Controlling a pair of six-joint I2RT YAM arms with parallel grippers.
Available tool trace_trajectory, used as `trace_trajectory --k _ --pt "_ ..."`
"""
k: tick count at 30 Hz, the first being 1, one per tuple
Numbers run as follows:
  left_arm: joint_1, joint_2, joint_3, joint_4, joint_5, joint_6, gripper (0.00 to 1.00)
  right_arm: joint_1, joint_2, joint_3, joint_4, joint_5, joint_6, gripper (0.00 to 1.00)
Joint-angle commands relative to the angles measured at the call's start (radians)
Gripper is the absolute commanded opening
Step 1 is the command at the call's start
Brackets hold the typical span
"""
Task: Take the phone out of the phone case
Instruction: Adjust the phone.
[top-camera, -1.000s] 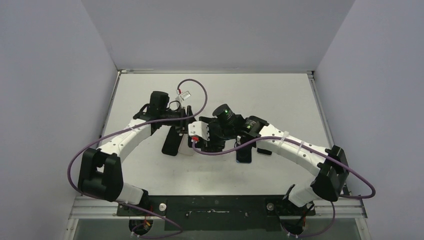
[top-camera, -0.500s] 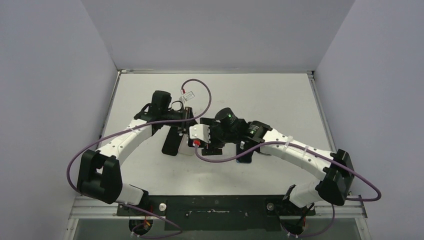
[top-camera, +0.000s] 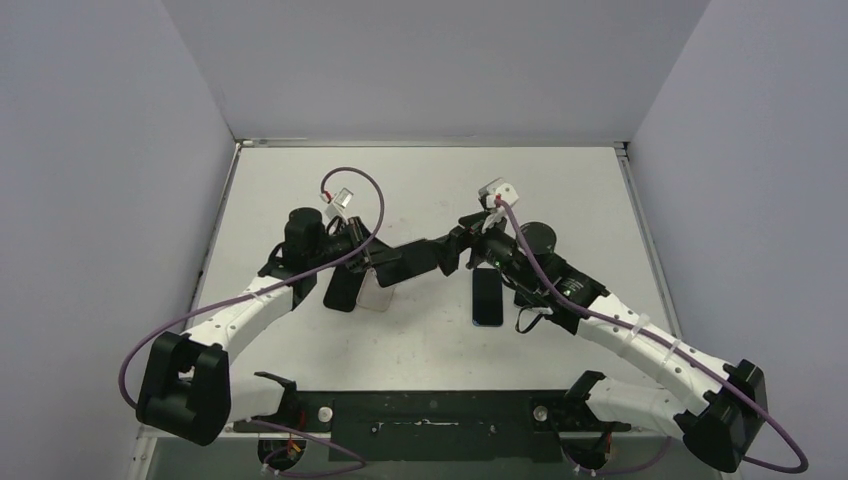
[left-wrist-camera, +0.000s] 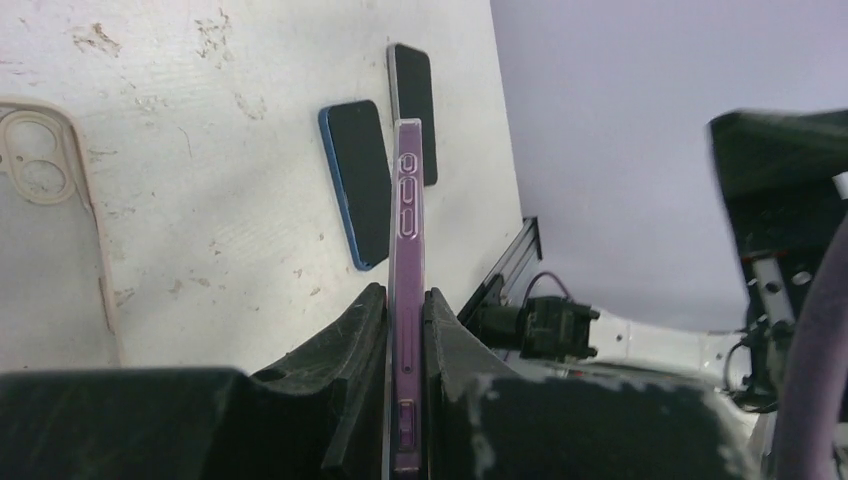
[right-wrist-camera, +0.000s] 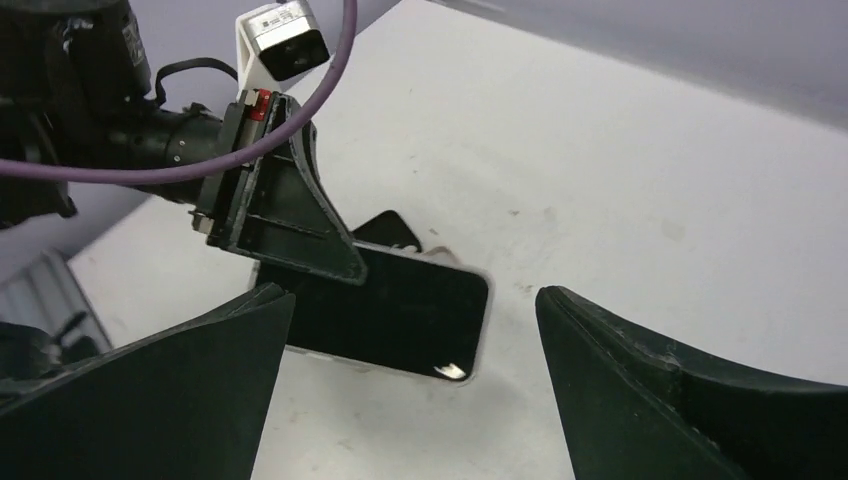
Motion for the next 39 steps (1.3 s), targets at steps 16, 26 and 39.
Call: trace_trajectory --k 16,26,39 --pt "-0.149 -0.106 -0.143 0.563 -0.323 -0.424 0.00 -0.056 0.129 -0.295 0.573 -0.089 0.945 0.85" --pt "-0.166 -0.120 -0.192 0.658 -0.315 -0.449 0.00 -0.123 0.226 -0.284 0.783 -0.228 0.994 0.39" --pt "-0.093 -0.154 -0.161 0.550 -0.208 -0.246 0.54 -0.222 0.309 -0.179 0.894 -0.562 0.938 0.00"
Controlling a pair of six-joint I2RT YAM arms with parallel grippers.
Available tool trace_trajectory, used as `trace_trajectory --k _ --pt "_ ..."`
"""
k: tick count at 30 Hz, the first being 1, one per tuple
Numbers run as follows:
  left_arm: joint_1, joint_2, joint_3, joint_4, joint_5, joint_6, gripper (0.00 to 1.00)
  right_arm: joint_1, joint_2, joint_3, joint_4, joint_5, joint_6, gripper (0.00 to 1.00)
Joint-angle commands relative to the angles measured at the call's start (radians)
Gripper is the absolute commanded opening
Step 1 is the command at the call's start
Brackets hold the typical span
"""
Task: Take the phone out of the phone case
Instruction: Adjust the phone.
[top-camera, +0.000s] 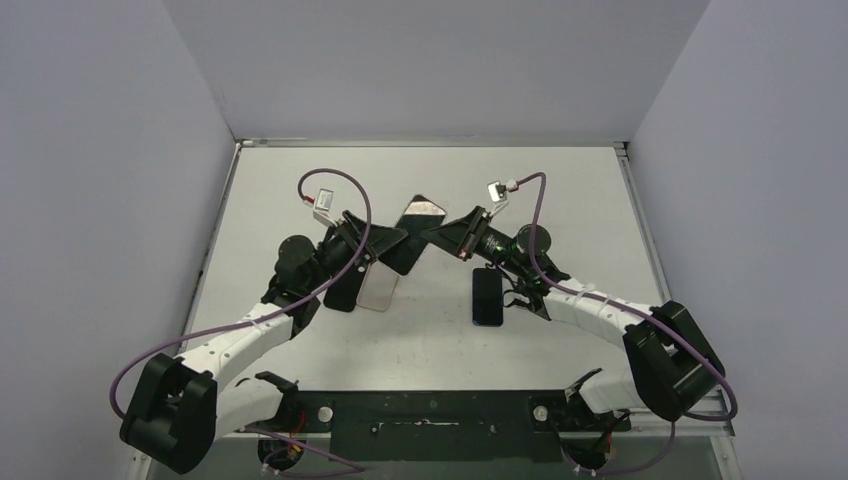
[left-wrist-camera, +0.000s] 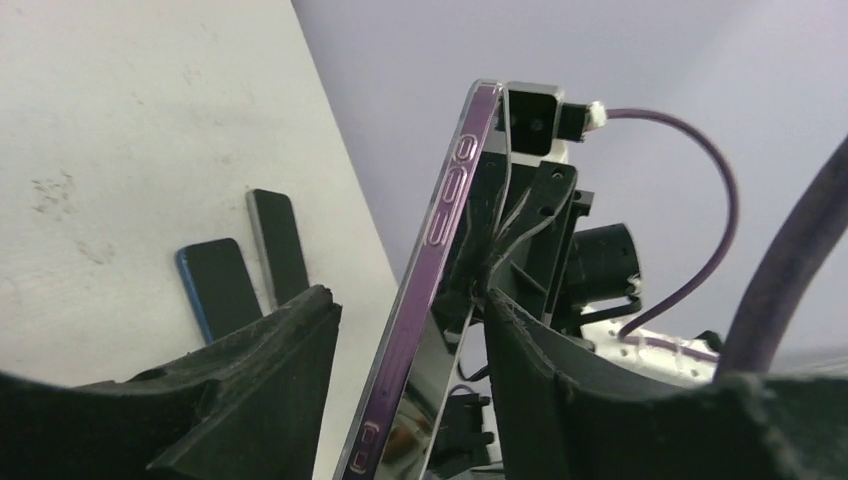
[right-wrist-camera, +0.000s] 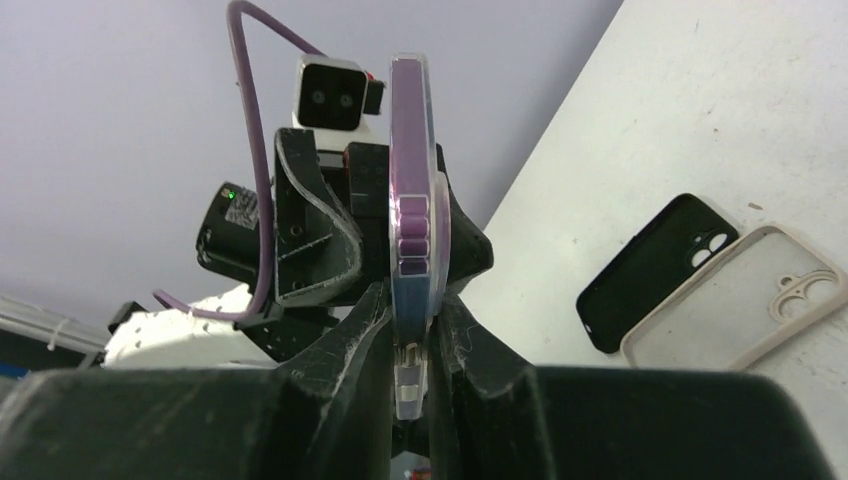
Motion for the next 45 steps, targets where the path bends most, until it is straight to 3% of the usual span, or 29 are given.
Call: trace_trajectory --k 1,7,11,15,17,19,26,30,38,45 --pt "0.039 -0.021 0.067 -0.058 0.109 0.172 0.56 -0.031 0.014 0.096 0.044 -0.173 -0.108 0.00" --pt "0.050 0.009 0.144 -0.110 0.246 0.298 0.61 -0.044 0.043 0.190 -0.039 -0.313 -0.170 0.00" --pt "0.054 0.050 0.169 -0.081 0.342 0.309 0.55 -0.044 0.066 0.223 -0.036 -0.356 -0.174 0.00" --pt "0.060 0.070 0.178 -0.055 0.388 0.305 0.39 -0.041 0.080 0.249 -0.028 -0.401 -0.183 0.00" --pt "0.066 0.073 0.183 -0.049 0.402 0.301 0.23 -0.041 0.082 0.259 -0.046 -0.418 -0.205 0.00" --pt "0.077 0.072 0.189 -0.046 0.403 0.286 0.01 -0.041 0.075 0.270 -0.097 -0.421 -0.247 0.01" --pt "0.086 0.063 0.178 0.007 0.344 0.186 0.00 -0.035 0.011 0.241 -0.285 -0.396 -0.424 0.44" --pt "0.087 0.060 0.162 0.052 0.285 0.123 0.00 -0.020 -0.018 0.193 -0.321 -0.424 -0.504 0.56" --pt "0.086 0.092 0.153 0.186 0.244 -0.011 0.00 0.025 -0.023 0.160 -0.287 -0.467 -0.569 0.57" --pt "0.077 0.095 0.156 0.197 0.238 -0.029 0.00 0.033 -0.004 0.198 -0.237 -0.489 -0.568 0.54"
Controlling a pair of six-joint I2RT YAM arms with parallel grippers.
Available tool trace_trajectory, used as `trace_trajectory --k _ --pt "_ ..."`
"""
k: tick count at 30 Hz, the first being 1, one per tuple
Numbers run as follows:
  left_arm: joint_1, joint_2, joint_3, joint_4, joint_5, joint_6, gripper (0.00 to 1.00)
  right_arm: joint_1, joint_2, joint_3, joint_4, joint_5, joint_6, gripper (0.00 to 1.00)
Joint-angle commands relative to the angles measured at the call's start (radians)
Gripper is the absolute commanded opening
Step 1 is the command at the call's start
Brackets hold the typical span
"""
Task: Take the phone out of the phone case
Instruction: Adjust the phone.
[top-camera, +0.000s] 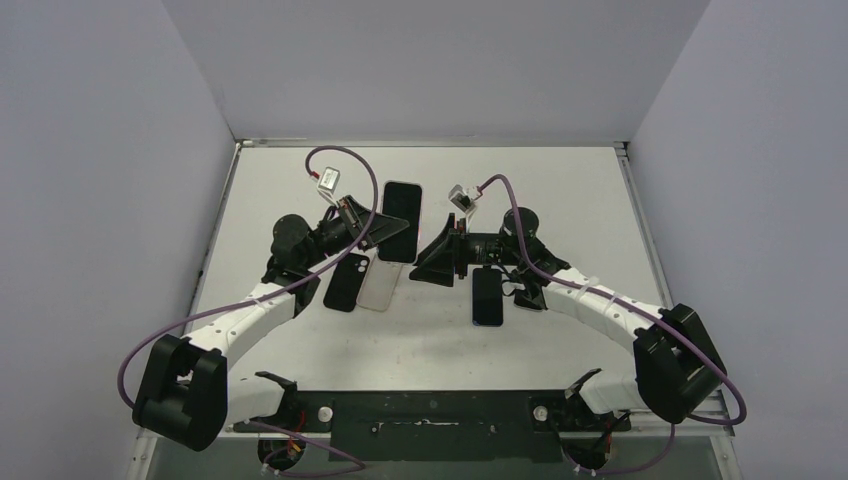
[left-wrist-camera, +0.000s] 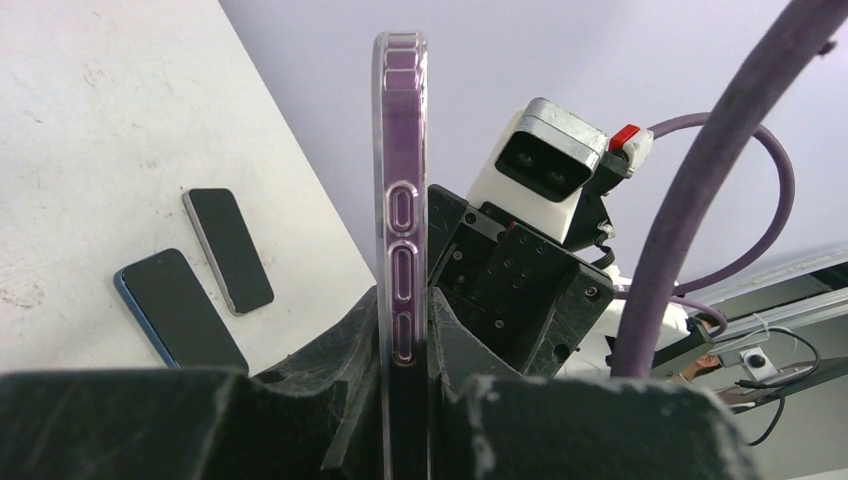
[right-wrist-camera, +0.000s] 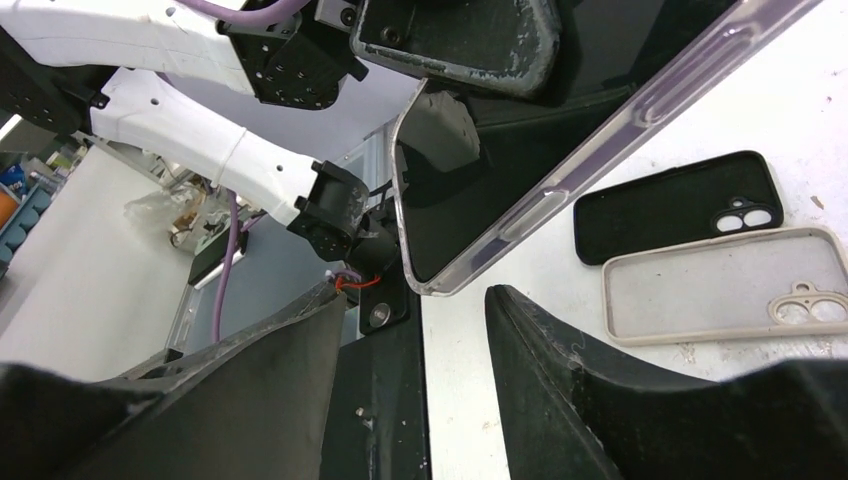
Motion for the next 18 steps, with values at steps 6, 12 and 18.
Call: trace_trajectory --k 6,12,18 --pt "-0.011 -0.011 0.025 0.138 -0.009 -0.036 0.00 0.006 0.027 0.066 0.141 -0.050 -0.016 0.49" --pt "-0.014 -0.013 0.026 0.147 0.011 -0.039 0.00 0.006 0.056 0.073 0.240 -0.049 0.045 0.43" --pt "-0.016 -0.015 0.027 0.145 0.014 -0.063 0.00 0.010 0.072 0.085 0.243 -0.094 0.012 0.19"
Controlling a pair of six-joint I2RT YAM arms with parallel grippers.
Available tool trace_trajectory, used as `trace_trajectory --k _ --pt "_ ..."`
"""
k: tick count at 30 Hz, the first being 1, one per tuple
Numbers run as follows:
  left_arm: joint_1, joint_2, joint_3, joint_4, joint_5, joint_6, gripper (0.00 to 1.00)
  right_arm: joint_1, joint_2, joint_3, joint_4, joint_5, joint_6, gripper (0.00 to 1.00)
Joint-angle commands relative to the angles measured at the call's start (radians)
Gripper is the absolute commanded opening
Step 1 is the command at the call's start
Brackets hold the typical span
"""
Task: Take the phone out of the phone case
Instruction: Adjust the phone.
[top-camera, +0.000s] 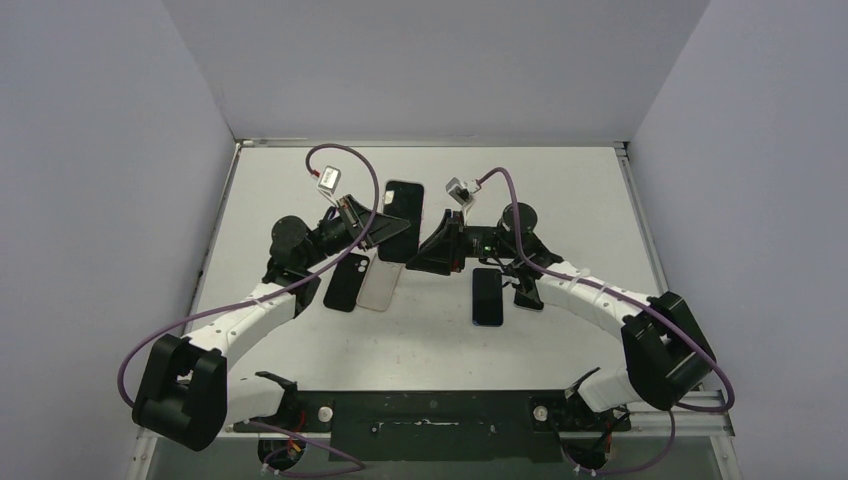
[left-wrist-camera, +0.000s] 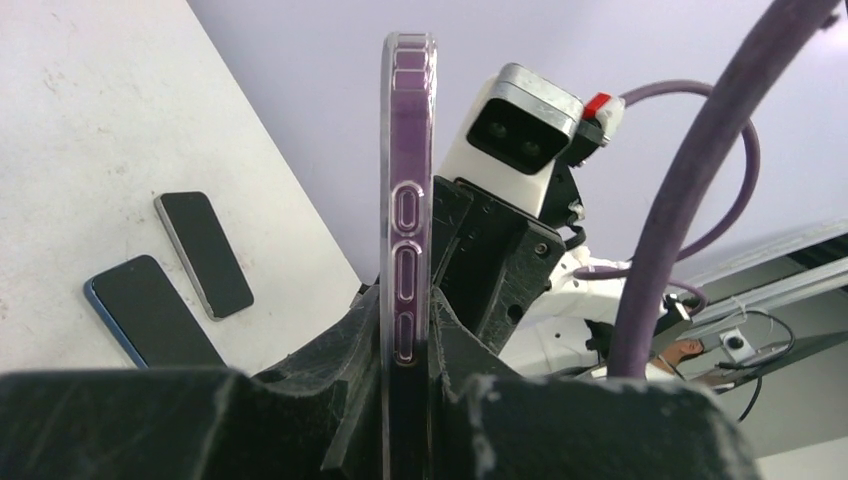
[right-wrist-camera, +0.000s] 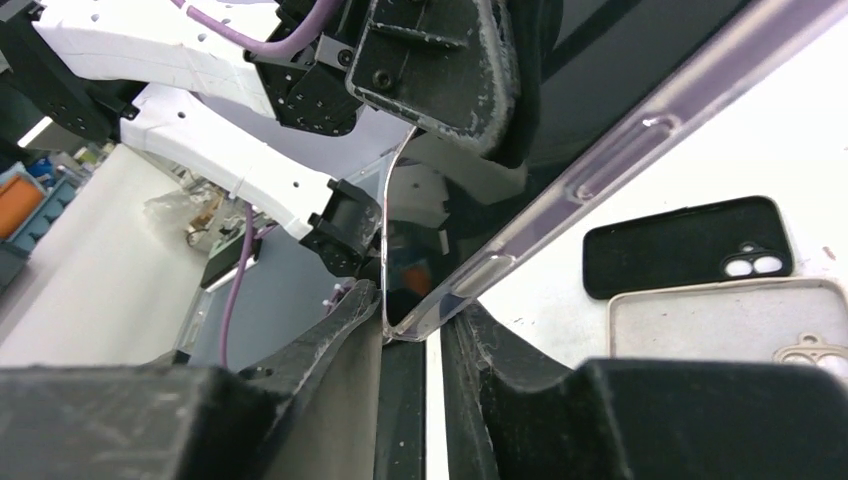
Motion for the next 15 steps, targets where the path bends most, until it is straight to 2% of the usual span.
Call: trace_trajectory --k 1,6,10,15 --pt "-0.004 -0.012 0.028 0.097 0.005 -0.036 0.00 0.011 0.004 0.055 0.084 -0.060 -0.063 0.16" --pt "-0.007 0.010 0.049 0.088 0.038 -0.076 0.00 0.015 -0.010 0.095 -0.089 -0.086 -0.295 0.00" --pt "-0.015 0.031 0.067 0.089 0.080 -0.111 0.00 0.015 -0.012 0.167 -0.296 -0.068 -0.516 0.00" --pt "-0.035 0.060 0.078 0.141 0.124 -0.174 0.00 0.013 0.023 0.281 -0.565 0.034 -0.788 0.00"
